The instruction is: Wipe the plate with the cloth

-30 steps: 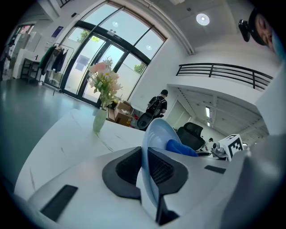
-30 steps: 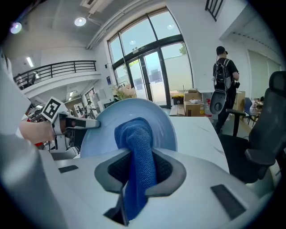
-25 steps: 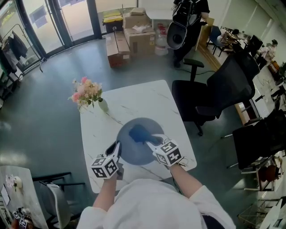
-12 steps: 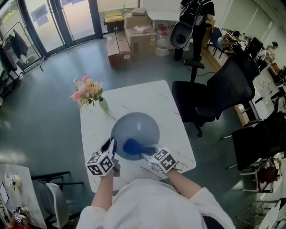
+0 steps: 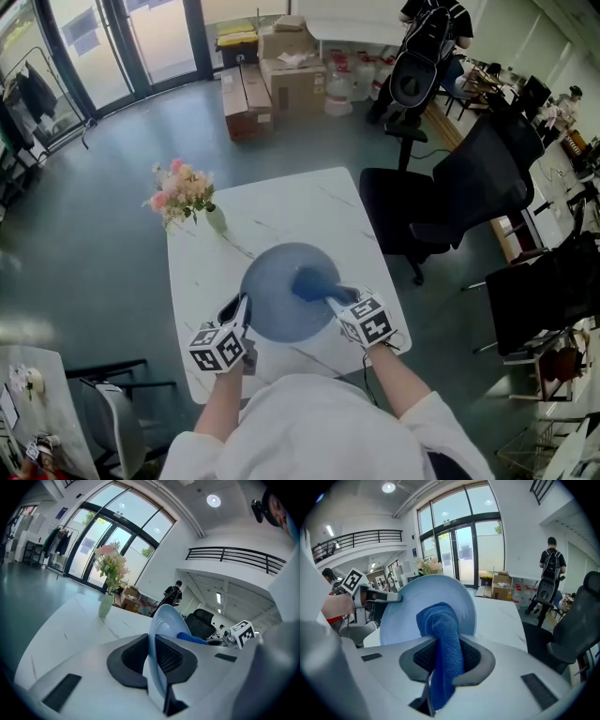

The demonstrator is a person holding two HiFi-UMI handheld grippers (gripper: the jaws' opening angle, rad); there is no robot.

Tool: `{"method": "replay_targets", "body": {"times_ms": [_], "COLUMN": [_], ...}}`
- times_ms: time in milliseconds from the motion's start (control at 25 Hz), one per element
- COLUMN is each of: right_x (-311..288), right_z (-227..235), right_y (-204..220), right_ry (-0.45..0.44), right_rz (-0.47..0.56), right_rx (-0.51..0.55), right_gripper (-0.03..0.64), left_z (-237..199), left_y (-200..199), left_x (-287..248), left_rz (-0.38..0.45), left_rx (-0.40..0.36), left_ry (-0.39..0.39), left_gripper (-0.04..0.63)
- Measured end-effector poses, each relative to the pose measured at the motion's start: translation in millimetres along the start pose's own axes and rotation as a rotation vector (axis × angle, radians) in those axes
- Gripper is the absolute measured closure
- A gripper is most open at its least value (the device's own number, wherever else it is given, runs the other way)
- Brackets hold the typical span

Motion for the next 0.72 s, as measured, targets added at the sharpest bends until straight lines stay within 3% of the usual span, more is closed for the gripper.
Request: {"method": "replay_targets", "body": {"times_ms": [120, 240, 440, 720], "right_x": [1, -4, -28, -48], "right_z": [11, 7, -33, -93], "right_y": [-22, -47, -65, -47], "right_ry": [0.052, 0.041, -0.069, -0.238], "right_rz": [0.022, 0.054, 0.057, -0.018], "right_rx": [0.062, 0.108, 0.203, 0.226], "right_gripper": [0.525, 0.525, 0.525, 0.525], "left_z": [5, 10, 13, 6], "left_y": [6, 12, 12, -2], "left_x": [-1, -1, -5, -9], "left_rz": [-0.019, -0.038, -0.045, -0.024], "left_rx": [-0.008, -0.021, -0.037, -0.047], "left_ry": [0.015, 0.03, 0.04, 0.025], "left_gripper": [0.552, 0.552, 0.552, 0.552]}}
Point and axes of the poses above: the fingertips, and each gripper's own axes: x backward along the fingers, z to its right, y out of its underside, the point moved 3 cm from there along x, backward along the fingers, and after that the axes turned 6 degrees about -y, right-handed, at the moved point
